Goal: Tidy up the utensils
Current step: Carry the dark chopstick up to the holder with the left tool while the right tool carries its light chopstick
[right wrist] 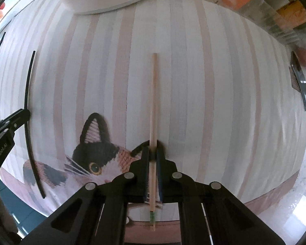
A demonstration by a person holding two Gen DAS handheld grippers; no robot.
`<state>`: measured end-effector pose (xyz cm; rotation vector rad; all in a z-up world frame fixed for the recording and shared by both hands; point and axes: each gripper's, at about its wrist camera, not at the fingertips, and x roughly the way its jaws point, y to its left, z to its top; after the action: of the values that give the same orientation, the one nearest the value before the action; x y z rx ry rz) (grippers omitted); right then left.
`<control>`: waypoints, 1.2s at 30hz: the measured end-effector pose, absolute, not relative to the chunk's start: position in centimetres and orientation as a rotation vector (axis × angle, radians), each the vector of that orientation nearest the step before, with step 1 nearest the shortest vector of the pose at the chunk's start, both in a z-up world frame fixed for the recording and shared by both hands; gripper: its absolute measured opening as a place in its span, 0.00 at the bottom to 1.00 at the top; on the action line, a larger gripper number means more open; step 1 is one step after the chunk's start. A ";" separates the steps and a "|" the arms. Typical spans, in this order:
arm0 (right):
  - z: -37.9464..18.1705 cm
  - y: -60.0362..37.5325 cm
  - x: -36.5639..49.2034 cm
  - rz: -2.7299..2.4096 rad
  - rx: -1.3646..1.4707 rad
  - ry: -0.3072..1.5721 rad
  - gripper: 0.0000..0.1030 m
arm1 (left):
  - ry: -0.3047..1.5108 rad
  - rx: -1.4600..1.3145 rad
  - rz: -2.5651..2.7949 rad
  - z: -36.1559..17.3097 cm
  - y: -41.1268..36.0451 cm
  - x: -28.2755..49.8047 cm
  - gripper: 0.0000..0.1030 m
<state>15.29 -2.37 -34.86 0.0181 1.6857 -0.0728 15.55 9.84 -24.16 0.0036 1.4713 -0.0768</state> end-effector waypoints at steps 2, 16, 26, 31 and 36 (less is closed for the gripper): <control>-34.8 -2.1 14.5 -0.060 0.045 1.670 0.07 | 1.435 -0.003 -0.081 -22.8 10.0 14.6 0.03; -24.8 0.3 9.6 0.025 -0.011 1.333 0.07 | 1.146 -0.025 -0.103 -11.4 11.3 11.7 0.03; -16.6 -0.8 10.0 -0.015 -0.066 1.052 0.07 | 0.972 0.004 -0.107 -4.3 10.4 13.3 0.03; -12.2 -2.3 12.9 -0.014 -0.050 0.937 0.07 | 0.873 -0.023 -0.125 0.0 10.5 13.3 0.03; -7.6 -3.7 14.7 0.019 0.012 0.816 0.07 | 0.785 -0.079 -0.163 4.8 11.0 13.0 0.03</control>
<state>14.74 -3.67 -7.61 0.0116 0.8158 0.0188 13.05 11.03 4.80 -0.0792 0.7850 -0.1627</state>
